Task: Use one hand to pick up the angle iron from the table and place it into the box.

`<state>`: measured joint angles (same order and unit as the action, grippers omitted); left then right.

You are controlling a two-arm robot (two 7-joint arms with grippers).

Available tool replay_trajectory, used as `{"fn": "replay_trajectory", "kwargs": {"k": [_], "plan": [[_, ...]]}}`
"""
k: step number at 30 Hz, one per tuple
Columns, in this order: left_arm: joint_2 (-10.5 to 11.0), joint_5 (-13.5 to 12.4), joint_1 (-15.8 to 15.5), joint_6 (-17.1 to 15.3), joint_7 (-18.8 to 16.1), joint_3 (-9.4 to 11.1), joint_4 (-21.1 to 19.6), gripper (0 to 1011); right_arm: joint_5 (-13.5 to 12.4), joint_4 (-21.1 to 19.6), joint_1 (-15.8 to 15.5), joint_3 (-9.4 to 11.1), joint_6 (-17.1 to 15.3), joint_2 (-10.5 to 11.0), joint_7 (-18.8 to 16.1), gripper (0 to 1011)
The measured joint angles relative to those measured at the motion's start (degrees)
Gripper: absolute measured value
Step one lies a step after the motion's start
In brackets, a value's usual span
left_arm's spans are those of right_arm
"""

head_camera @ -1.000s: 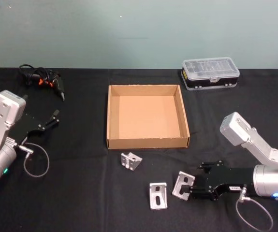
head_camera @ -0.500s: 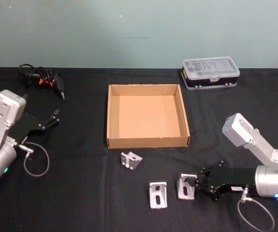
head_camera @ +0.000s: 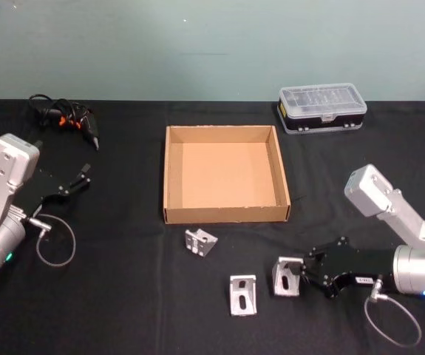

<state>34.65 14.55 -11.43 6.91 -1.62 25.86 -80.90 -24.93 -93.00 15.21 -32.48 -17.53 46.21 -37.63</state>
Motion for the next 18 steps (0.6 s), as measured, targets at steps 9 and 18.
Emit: {"fn": "replay_trajectory", "kwargs": {"k": [9, 18], "plan": [[0.00, 0.00, 0.00, 0.00, 0.00, 0.00, 0.00, 1000, -1.80, -4.68, -0.61, 3.71, 0.00, 0.60, 2.93, 127], [0.00, 0.00, 0.00, 0.00, 0.00, 0.00, 0.00, 1000, -1.11, -3.66, 3.86, 4.42, -1.90, -3.89, 6.48, 127]]}}
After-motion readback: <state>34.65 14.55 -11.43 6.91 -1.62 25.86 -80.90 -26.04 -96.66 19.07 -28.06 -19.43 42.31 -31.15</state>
